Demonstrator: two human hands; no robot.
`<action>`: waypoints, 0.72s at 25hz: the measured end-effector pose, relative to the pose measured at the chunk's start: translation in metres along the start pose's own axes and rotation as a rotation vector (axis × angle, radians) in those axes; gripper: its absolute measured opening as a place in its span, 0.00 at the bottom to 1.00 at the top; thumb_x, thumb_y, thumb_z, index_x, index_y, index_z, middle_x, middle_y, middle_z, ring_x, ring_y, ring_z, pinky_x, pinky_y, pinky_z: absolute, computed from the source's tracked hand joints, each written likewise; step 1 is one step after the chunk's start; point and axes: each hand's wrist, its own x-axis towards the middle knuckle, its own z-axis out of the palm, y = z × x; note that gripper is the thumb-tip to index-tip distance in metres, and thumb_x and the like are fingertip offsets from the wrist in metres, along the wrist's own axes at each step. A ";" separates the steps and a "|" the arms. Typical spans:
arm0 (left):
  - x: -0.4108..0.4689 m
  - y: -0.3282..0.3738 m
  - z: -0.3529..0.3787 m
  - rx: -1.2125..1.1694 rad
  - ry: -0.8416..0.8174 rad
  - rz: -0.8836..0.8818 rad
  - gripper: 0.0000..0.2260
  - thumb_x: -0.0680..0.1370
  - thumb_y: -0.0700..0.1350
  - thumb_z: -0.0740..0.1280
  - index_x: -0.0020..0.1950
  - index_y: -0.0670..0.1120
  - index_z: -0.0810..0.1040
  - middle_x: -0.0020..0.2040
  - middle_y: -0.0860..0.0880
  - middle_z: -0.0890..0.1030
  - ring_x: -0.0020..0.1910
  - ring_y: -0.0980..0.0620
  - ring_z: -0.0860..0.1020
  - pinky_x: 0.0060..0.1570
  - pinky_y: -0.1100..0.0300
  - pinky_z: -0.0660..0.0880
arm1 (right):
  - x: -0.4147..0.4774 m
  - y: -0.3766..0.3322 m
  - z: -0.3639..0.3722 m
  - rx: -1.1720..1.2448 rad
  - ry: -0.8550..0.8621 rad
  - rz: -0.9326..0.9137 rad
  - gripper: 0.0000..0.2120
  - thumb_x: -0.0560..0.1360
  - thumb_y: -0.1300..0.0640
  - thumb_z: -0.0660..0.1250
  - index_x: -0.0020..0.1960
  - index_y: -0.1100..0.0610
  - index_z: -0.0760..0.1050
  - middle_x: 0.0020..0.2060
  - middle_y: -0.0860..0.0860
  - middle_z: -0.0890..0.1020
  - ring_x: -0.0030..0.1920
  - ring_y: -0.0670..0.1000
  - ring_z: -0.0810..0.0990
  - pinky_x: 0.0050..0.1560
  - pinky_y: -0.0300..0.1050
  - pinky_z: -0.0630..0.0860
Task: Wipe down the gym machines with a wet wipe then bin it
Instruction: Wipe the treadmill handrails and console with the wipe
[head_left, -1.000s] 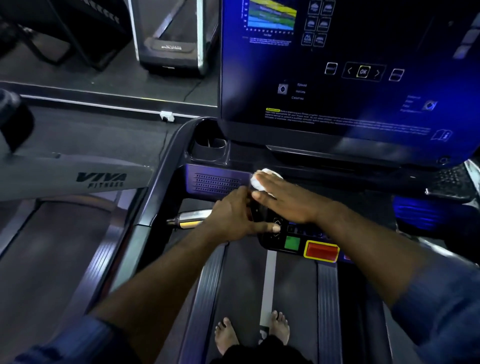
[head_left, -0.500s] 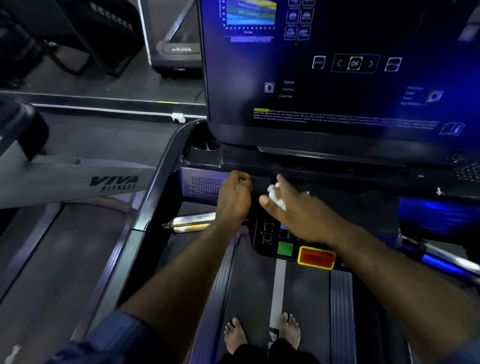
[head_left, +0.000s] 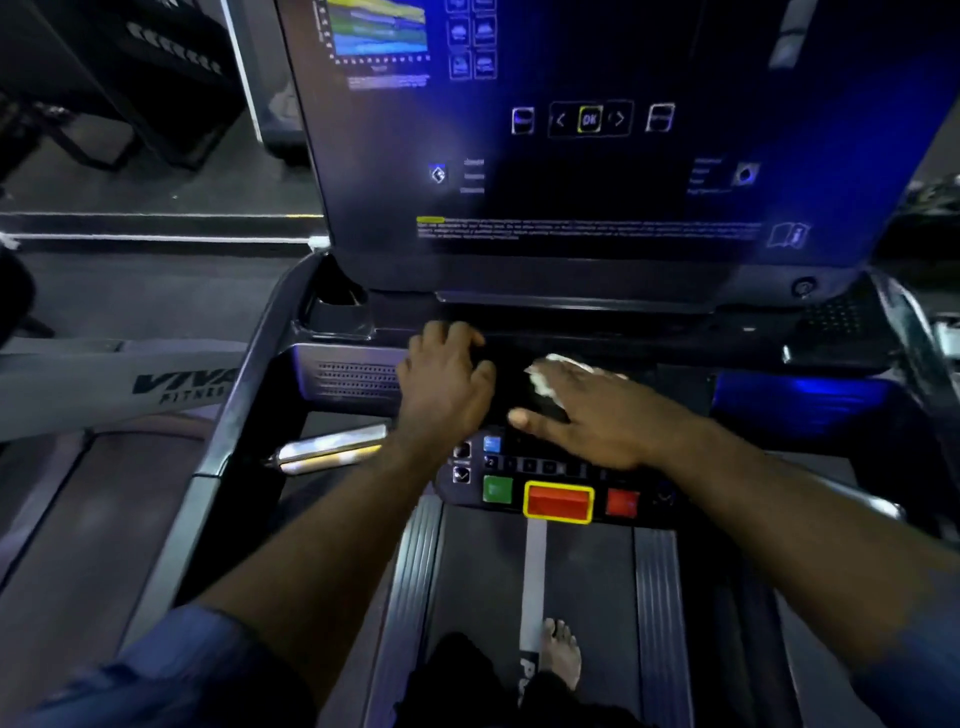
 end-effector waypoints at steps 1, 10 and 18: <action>0.000 0.006 0.001 0.046 -0.017 0.078 0.21 0.74 0.56 0.56 0.62 0.49 0.76 0.59 0.46 0.74 0.60 0.43 0.71 0.61 0.45 0.70 | -0.019 0.014 -0.001 -0.074 -0.008 0.084 0.54 0.69 0.14 0.39 0.82 0.49 0.57 0.81 0.50 0.63 0.81 0.49 0.60 0.79 0.56 0.63; 0.006 0.002 0.007 0.121 -0.023 0.186 0.22 0.75 0.55 0.54 0.59 0.43 0.75 0.53 0.43 0.79 0.52 0.41 0.74 0.55 0.45 0.72 | -0.053 -0.042 0.020 -0.173 0.095 0.266 0.68 0.64 0.12 0.33 0.83 0.65 0.52 0.82 0.61 0.57 0.83 0.59 0.53 0.82 0.58 0.51; 0.004 0.005 0.011 0.346 -0.048 0.271 0.17 0.79 0.58 0.54 0.54 0.47 0.73 0.52 0.46 0.79 0.54 0.43 0.73 0.50 0.46 0.75 | -0.076 -0.025 0.010 -0.109 0.157 0.115 0.51 0.73 0.18 0.40 0.82 0.52 0.57 0.83 0.50 0.59 0.83 0.49 0.54 0.80 0.48 0.53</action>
